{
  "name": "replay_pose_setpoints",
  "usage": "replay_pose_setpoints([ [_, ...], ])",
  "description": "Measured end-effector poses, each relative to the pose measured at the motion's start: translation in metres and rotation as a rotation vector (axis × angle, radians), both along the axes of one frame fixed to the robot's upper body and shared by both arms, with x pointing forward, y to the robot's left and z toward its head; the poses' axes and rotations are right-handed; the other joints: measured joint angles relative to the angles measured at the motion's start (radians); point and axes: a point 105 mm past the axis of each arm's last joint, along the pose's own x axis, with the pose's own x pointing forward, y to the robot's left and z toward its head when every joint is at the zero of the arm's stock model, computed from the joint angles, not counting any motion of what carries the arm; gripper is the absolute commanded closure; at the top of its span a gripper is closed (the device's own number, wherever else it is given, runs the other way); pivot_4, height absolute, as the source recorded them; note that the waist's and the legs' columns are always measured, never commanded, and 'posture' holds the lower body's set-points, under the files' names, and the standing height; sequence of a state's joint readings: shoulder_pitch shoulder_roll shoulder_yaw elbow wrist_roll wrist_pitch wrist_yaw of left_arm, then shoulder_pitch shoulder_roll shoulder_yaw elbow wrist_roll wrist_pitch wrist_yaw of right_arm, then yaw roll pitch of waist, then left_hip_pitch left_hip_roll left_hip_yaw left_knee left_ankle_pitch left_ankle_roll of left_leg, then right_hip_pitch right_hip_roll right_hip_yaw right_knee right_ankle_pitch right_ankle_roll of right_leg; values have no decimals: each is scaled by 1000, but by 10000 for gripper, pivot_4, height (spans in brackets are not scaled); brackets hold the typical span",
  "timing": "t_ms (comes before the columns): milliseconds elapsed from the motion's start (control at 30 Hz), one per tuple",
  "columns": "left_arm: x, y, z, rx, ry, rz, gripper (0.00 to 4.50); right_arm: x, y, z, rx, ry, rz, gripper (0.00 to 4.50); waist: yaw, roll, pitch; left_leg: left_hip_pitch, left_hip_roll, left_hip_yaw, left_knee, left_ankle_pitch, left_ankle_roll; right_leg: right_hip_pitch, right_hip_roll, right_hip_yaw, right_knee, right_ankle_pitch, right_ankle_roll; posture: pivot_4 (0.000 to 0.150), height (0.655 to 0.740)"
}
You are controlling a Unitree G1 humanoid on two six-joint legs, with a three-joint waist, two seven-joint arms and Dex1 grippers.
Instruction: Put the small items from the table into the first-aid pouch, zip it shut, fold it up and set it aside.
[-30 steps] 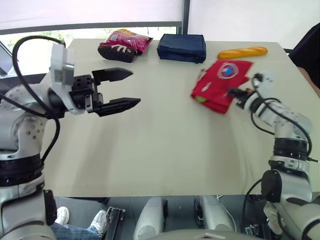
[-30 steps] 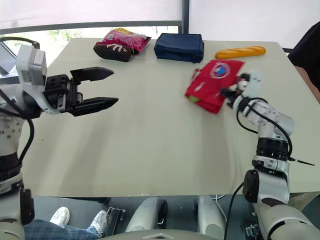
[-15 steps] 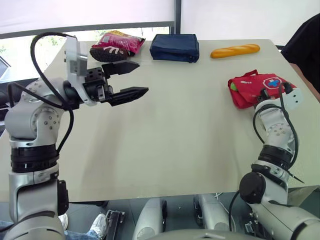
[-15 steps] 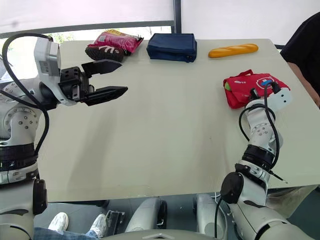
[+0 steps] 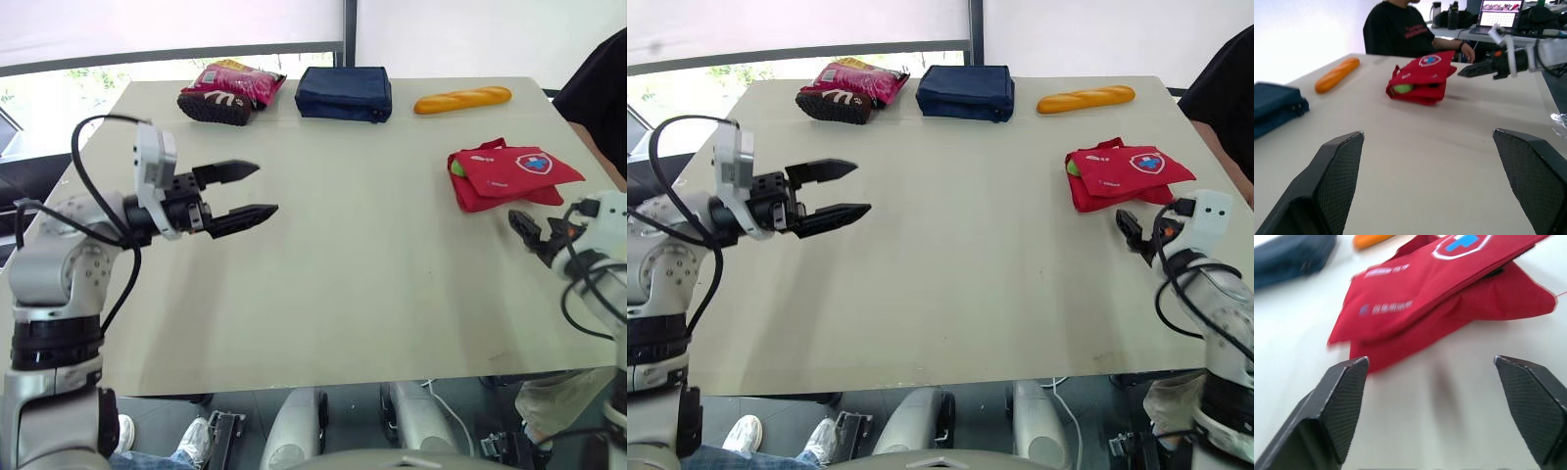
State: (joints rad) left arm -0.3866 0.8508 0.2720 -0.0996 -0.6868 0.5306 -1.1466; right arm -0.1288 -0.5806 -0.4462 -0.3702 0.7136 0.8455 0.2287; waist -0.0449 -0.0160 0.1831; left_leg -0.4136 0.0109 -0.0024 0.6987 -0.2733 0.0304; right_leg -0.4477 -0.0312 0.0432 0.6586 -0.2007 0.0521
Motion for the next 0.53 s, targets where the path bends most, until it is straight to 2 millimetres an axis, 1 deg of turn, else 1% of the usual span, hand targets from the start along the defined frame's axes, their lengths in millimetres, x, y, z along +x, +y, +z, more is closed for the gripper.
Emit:
replay_pose_setpoints([
  [33, -3, 3, -7, 6, 19, 19, 0, -7, 1, 0, -41, -8, 53, 605, 1, 0, 0, 0, 0, 0, 0, 0, 0, 0, 0, 0, 0, 0, 0, 1500, 7105],
  [100, -15, 15, -36, 31, 106, 82, 0, -28, 1, -3, -181, -20, 203, 605, 3, 0, 0, 1, 1, 0, 0, 0, 0, 1, 0, -1, 0, -1, -1, 1500, 7105],
  [167, -23, 22, -55, 51, 159, 128, 0, -41, 4, -5, -230, -46, 296, 605, 4, -3, -1, 0, 2, 0, 1, 0, 0, 1, 0, -1, 0, -2, -4, 1500, 7105],
  [200, -31, 24, -62, 65, 173, 147, 0, -50, 5, -5, -255, -68, 357, 605, 6, -3, -1, 1, 3, 0, 1, 0, 0, 2, 0, -1, 0, -2, -4, 1500, 7105],
  [300, -48, 37, -78, 103, 203, 224, 0, -70, -3, -7, -288, -99, 434, 605, 10, -3, -1, 1, 3, 0, 1, 0, 0, 2, -1, -1, -1, -2, -4, 1500, 7105],
  [367, -58, 48, -85, 111, 226, 283, 0, -83, -13, -6, -312, -115, 469, 605, 13, -4, -1, 1, 3, 0, 1, 0, 0, 2, -1, -1, -2, -2, -4, 1500, 7105],
  [467, -69, 59, -87, 120, 222, 340, 0, -97, -21, -6, -322, -119, 521, 605, 16, -4, -1, 1, 3, 1, 1, 0, 0, 2, -2, -2, -1, -3, -4, 1500, 7105],
  [533, -74, 63, -86, 127, 209, 353, 0, -101, -26, -4, -313, -123, 532, 605, 18, -4, -1, 1, 3, 1, 1, 0, 0, 2, -2, -2, -1, -3, -4, 1500, 7105],
])
